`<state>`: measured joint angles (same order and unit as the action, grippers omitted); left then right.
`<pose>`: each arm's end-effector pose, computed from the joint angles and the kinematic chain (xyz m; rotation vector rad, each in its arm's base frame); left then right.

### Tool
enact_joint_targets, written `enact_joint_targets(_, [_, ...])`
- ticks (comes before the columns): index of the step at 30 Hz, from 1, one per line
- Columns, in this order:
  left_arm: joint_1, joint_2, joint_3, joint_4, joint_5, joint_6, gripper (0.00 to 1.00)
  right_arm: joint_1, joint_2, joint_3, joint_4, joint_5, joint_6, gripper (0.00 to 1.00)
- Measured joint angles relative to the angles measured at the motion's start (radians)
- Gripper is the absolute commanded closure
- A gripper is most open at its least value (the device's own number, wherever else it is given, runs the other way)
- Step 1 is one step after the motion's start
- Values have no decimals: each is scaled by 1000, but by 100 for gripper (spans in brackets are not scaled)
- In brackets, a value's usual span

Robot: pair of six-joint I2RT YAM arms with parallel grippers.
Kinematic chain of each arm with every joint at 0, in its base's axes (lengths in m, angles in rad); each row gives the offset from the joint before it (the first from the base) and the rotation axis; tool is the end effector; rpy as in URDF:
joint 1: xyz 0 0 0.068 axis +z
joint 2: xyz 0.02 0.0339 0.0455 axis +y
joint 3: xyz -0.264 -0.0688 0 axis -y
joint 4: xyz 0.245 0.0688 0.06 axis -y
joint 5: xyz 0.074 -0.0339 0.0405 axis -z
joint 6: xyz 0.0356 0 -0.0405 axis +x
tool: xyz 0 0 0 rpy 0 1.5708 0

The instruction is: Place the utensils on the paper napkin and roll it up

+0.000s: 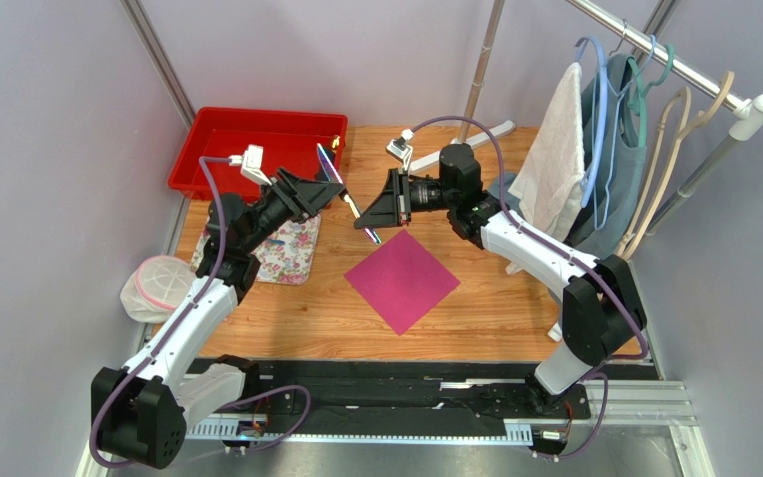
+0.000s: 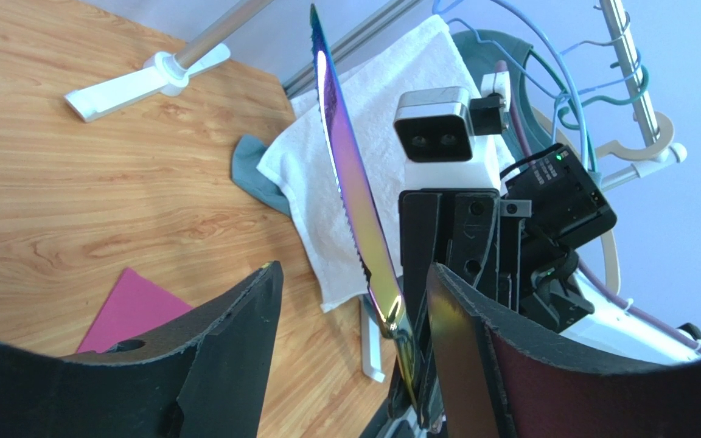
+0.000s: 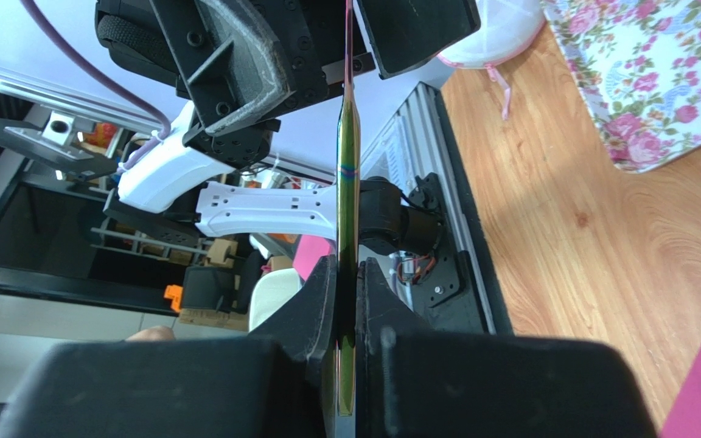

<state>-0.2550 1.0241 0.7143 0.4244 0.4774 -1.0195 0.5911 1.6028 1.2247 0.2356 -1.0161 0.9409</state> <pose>0.2274 -0.0762 0.3335 -0.1881 1.6176 -1.3558 0.2904 0.2314 0.3295 -0.5690 2.0186 1.8929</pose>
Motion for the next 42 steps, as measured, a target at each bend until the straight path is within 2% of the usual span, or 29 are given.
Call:
enact_joint_targets(2, [-2, 8, 5, 2, 0, -14, 42, 6, 11, -9, 47, -8, 37, 100])
enact_joint_targets(4, [-6, 17, 14, 7, 0, -33, 56, 11, 21, -16, 96, -13, 74, 100])
enact_joint_targets(5, [-6, 20, 18, 9, 0, -40, 69, 13, 26, -21, 127, -16, 97, 100])
enact_joint_targets(6, [-7, 23, 21, 10, 2, -47, 87, 14, 29, -23, 150, -18, 113, 100])
enact_joint_targets(8, [-7, 29, 34, 16, 9, -65, 100, 16, 33, -34, 195, -14, 147, 100])
enact_joint_targets(10, [-12, 31, 49, 18, 11, -98, 100, 16, 40, -43, 252, -23, 158, 94])
enact_joint_targets(11, [-12, 32, 55, 20, 11, -115, 100, 16, 42, -43, 269, -24, 160, 78])
enact_joint_targets(14, [-14, 34, 68, 16, 15, -134, 100, 15, 43, -39, 261, -19, 147, 45])
enact_joint_targets(17, [-13, 37, 72, -7, 26, -104, 100, 6, 43, 11, 80, -16, 53, 34])
enact_joint_targets(22, [-6, 76, 95, -113, 88, -67, 100, -14, 29, 204, -407, 144, -285, 27])
enact_joint_targets(27, [-11, 141, 139, -253, 109, -36, 100, -25, -52, 237, -688, 351, -497, 26])
enact_joint_targets(30, [-29, 215, 196, -306, 107, -29, 100, -14, -69, 244, -797, 474, -543, 26])
enact_joint_targets(32, [-52, 274, 255, -351, 101, -21, 100, 0, -67, 252, -860, 553, -555, 15])
enact_joint_targets(34, [-78, 324, 314, -404, 94, -7, 100, 13, -62, 266, -917, 611, -562, 11])
enact_joint_targets(36, [-101, 357, 342, -420, 96, 2, 100, 22, -54, 291, -964, 647, -571, 15])
enact_joint_targets(37, [-108, 365, 342, -415, 100, 0, 100, 24, -50, 303, -976, 655, -572, 20])
enact_joint_targets(42, [-122, 396, 336, -375, 132, -9, 100, 29, -47, 313, -999, 657, -559, 28])
